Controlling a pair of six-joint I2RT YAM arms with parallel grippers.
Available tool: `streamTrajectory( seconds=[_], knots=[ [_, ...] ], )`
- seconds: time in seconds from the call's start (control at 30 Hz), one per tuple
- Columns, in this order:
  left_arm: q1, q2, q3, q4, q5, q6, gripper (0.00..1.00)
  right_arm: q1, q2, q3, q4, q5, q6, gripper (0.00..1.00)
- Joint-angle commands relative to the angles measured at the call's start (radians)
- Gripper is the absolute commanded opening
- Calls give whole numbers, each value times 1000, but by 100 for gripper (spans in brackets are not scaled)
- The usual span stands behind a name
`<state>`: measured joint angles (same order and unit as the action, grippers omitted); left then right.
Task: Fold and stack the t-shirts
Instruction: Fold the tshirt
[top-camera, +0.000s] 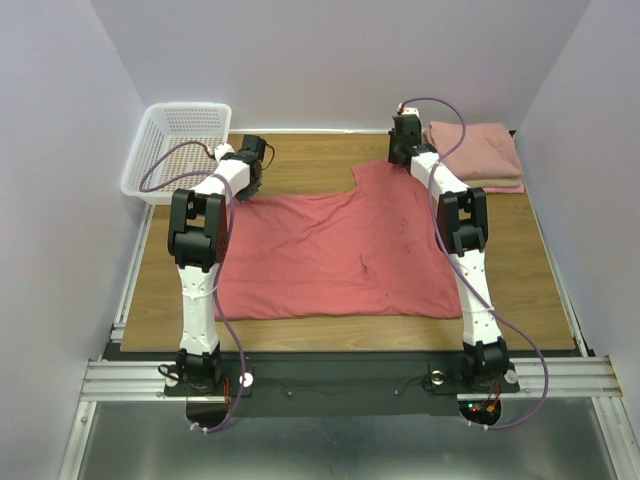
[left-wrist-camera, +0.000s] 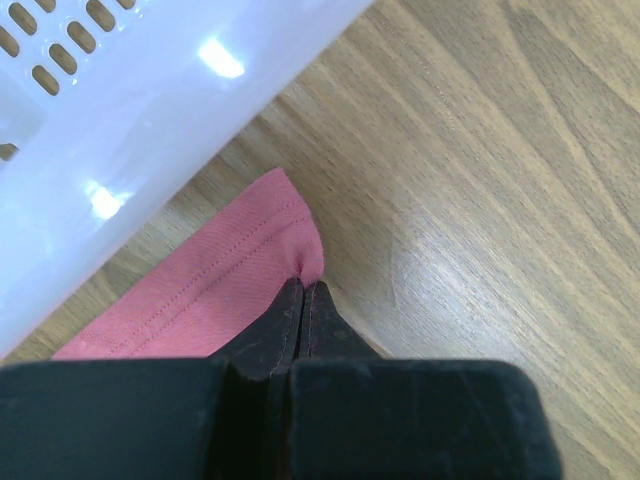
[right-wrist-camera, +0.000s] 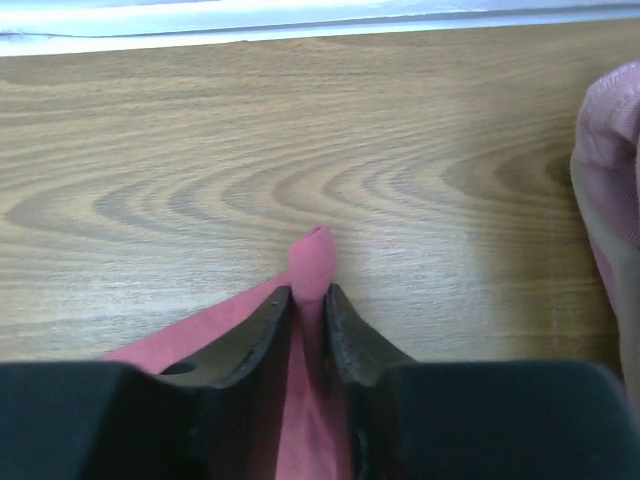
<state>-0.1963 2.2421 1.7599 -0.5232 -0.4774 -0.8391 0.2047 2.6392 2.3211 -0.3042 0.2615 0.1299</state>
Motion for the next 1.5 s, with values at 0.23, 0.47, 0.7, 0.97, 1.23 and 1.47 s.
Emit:
streamTrajectory(
  seconds=[0.23,0.47,0.7,0.97,1.23,1.47],
  knots=[
    [-3,-75,-53,-54,29,12,0,7,-76,-40,17,-19,-62,0],
    [-17,-159,-126,-23,26,6,0,25,-295,-271,97,-51,-85,0],
    [-25,-278,-267,34,34,-8,0,27,-517,-612,178,-74,-111,0],
    [-40,-410,-418,89,30,15,0,29,-817,-934,252,-96,-33,0],
    [-49,-561,-574,169,39,83,0,29,-1076,-1175,251,2,8,0],
    [-75,-645,-665,186,53,100,0,28,-1255,-1344,243,54,48,0]
  ],
)
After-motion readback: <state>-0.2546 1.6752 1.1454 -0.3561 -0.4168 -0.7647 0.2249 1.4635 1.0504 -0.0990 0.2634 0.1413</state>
